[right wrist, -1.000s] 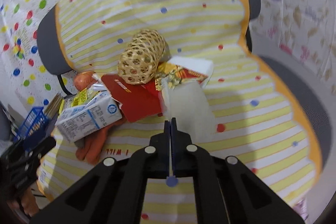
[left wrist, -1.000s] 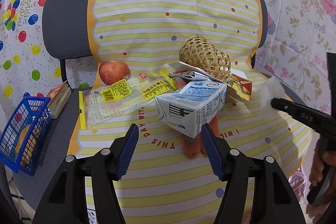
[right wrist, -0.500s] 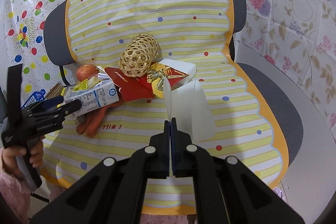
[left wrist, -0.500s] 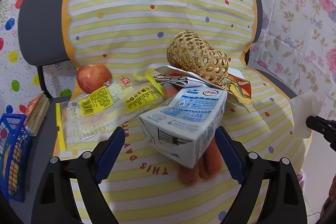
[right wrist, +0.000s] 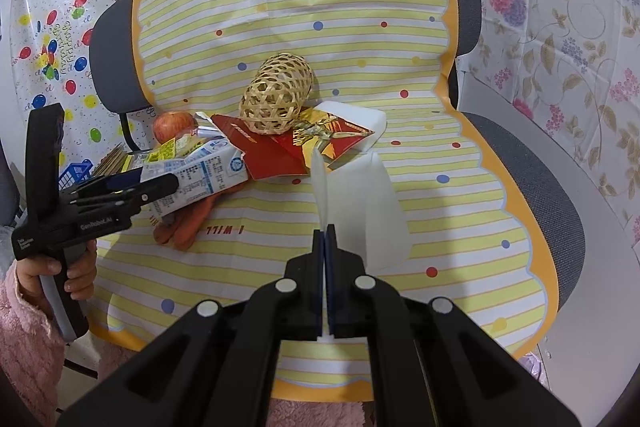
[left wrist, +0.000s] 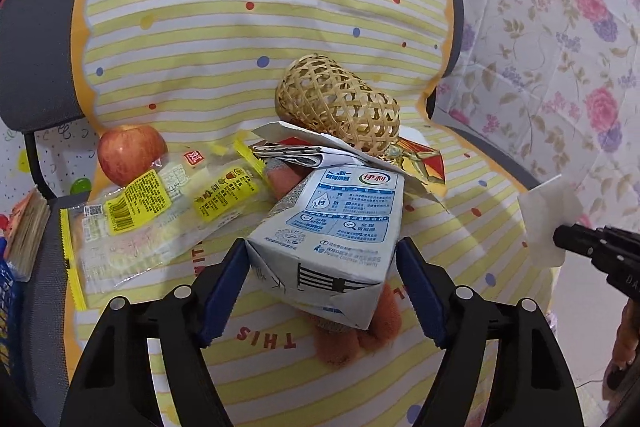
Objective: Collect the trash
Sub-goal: 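Grasp the white milk carton with the left gripper and lift it, then carry the milk carton over the bin and open the left gripper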
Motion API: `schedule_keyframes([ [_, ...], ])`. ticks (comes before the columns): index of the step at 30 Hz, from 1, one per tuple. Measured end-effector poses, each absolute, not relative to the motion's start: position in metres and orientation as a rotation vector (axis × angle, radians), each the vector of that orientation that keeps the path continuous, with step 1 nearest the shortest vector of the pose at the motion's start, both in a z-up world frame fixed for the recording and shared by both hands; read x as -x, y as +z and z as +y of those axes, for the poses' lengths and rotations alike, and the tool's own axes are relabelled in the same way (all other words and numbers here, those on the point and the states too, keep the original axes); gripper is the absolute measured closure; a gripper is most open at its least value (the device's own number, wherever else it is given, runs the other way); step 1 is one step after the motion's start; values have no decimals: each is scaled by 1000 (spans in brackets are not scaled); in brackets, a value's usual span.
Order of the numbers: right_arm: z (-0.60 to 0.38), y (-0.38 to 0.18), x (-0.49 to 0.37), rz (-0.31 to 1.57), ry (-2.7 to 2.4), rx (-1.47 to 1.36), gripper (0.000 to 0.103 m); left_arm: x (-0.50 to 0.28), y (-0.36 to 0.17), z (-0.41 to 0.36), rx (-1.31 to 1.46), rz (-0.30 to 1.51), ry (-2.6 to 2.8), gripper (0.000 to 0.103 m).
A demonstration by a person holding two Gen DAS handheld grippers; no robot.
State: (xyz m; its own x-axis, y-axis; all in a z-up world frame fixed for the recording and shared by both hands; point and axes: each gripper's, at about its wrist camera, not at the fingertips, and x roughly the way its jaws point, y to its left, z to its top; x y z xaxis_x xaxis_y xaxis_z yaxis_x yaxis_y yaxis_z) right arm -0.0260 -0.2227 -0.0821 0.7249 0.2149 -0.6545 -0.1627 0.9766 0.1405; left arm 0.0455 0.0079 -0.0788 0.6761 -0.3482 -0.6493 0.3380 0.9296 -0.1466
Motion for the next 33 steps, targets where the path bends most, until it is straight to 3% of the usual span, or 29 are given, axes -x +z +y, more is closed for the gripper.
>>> schedule_keyframes([
  [8,-223,-77,37,715,214,-80,101,-45,-79,-14,-147,737,-338,30],
  [23,-252,-65,77,664,206,-131,101,59,-18,-26,-25,567,-296,32],
  [33,-277,-67,110,669,147,-140,101,92,-30,-88,-66,573,-402,32],
])
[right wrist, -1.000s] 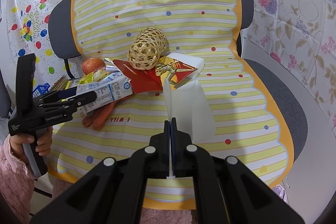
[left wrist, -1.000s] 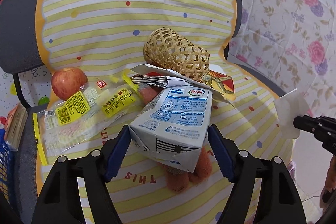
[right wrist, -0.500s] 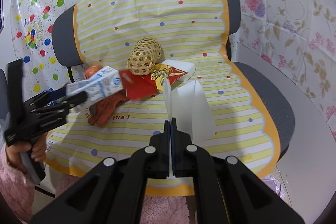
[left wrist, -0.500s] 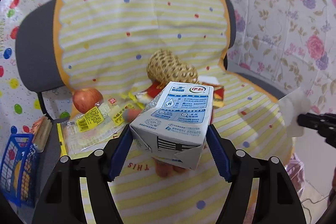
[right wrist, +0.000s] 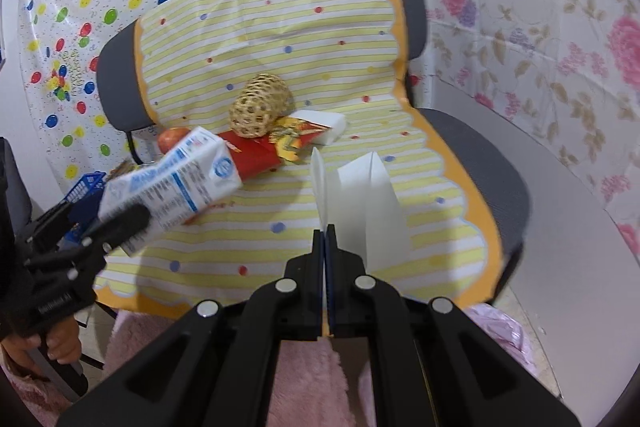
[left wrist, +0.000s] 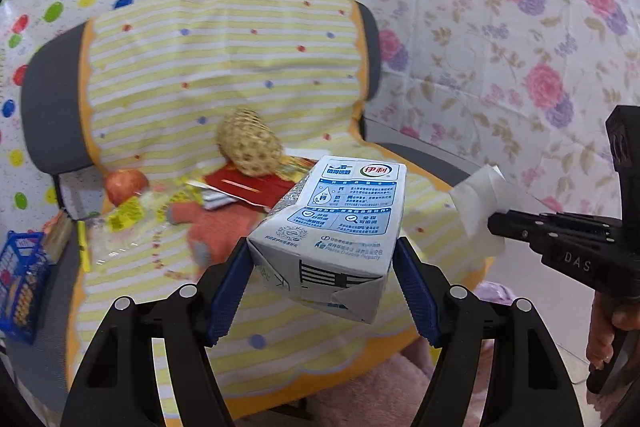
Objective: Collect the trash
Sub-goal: 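Carry the milk carton over the bin and open the left gripper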
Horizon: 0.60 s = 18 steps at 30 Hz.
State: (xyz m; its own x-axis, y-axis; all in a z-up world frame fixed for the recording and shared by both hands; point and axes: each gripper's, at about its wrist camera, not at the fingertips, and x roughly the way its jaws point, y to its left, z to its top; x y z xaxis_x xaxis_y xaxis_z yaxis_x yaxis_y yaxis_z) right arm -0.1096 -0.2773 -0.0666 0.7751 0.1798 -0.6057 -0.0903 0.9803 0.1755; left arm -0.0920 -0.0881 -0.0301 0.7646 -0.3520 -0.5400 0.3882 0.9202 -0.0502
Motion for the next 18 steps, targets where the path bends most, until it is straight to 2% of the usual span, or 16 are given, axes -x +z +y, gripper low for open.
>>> schedule_keyframes([
  [18,-373,-100,197,733,-132,-242,101,127,-65,-208,-177,623,-740,32],
])
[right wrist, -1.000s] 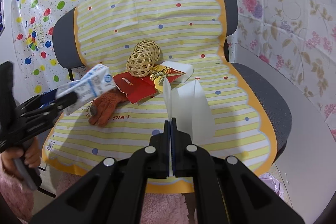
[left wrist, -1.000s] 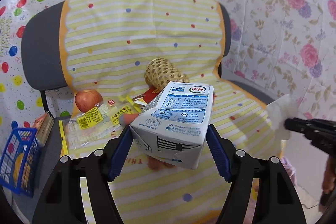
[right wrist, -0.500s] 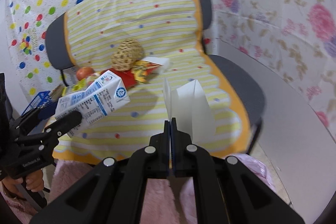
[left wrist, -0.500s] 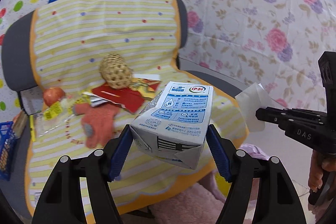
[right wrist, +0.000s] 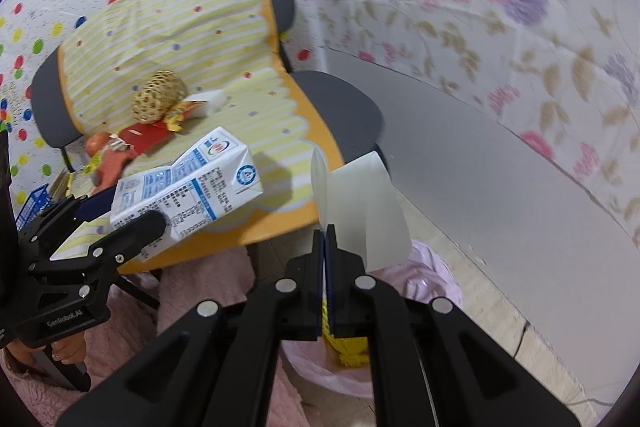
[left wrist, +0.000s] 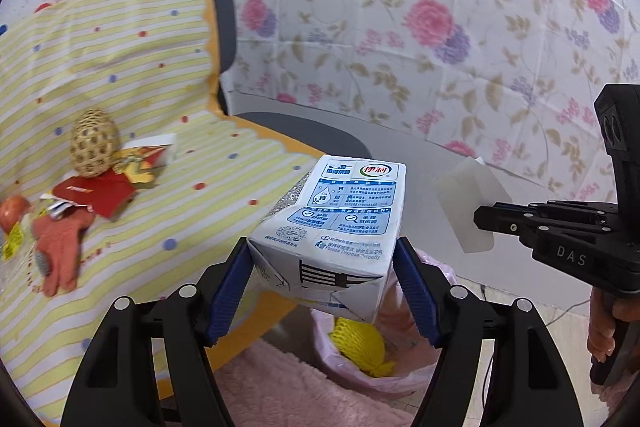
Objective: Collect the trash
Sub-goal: 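Carry the milk carton over the bin and open the left gripper, then move the left gripper back toward the clear snack wrapper on the chair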
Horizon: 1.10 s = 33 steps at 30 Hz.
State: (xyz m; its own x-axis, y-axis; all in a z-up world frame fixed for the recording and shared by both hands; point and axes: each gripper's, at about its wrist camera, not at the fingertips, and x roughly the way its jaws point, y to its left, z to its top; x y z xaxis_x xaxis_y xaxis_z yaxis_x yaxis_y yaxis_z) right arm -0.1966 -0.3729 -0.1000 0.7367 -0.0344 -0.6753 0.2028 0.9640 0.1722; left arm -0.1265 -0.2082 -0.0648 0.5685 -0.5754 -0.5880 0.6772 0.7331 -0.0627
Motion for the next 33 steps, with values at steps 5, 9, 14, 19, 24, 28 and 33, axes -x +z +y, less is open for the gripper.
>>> schedule_keyframes([
  [5,-388,-115,200,753,-161,-271,101,125,-73,-231,-187,640,-764,32],
  [9,-399,-126,195,760,-161,-287,101,120,-79,-247,-197,647,-767,32],
  [14,-411,-140,182,783,-149,-301,101,113,-89,-264,-215,658,-766,30],
  [19,-419,-155,171,813,-144,-321,85,102,-99,-274,-220,695,-755,25],
  [24,-421,-152,175,802,-162,-300,67,100,-92,-262,-205,682,-728,24],
  [28,-424,-140,182,770,-180,-306,67,95,-85,-245,-168,682,-697,24],
  [33,-414,-119,189,725,-168,-292,67,92,-80,-221,-131,684,-650,24],
])
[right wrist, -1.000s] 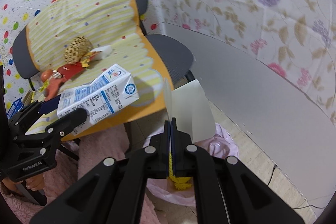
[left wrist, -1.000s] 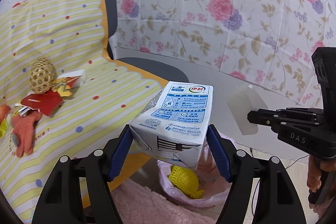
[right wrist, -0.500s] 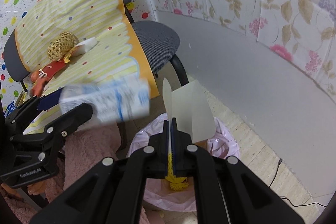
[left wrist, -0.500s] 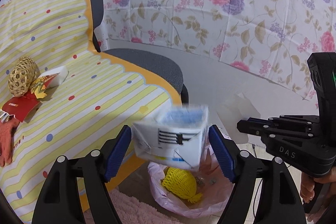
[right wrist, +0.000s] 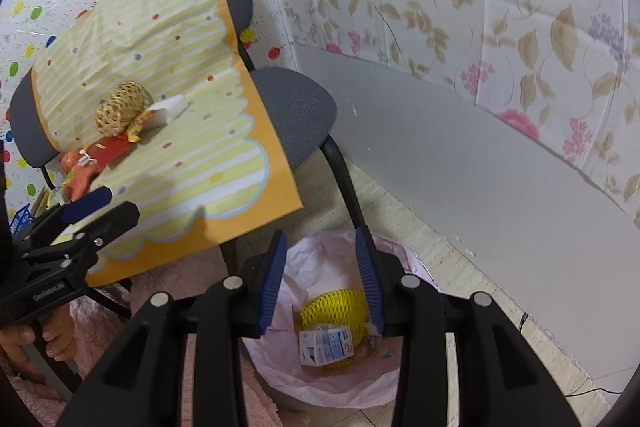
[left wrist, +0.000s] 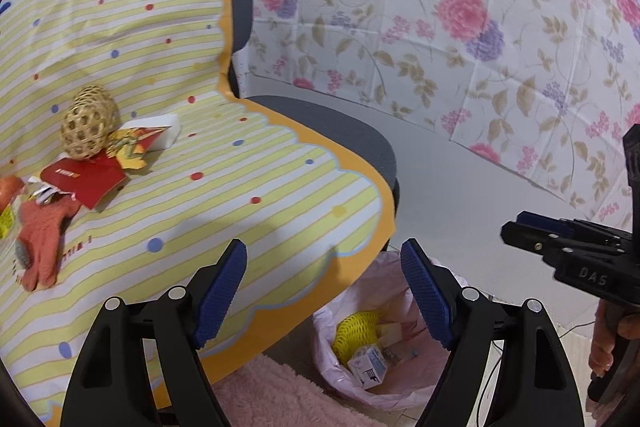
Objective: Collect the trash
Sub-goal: 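Move the left gripper back toward the clear snack wrapper on the chair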
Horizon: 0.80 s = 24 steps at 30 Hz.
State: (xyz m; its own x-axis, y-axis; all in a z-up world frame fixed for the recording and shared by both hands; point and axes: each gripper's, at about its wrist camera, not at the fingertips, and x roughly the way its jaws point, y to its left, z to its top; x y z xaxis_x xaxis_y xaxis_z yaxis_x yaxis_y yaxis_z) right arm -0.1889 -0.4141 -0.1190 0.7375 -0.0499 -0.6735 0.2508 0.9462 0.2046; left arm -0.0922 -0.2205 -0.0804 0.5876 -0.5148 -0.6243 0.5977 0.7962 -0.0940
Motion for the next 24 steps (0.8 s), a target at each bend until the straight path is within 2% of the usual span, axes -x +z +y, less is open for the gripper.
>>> schedule_keyframes([
  [8,-383,-90,182,666,-70,-279,67,92,-74,-184,-114,682,-582,24],
  [24,-285,-67,107,688,179,-147,67,79,-55,-72,-57,654,-294,24],
])
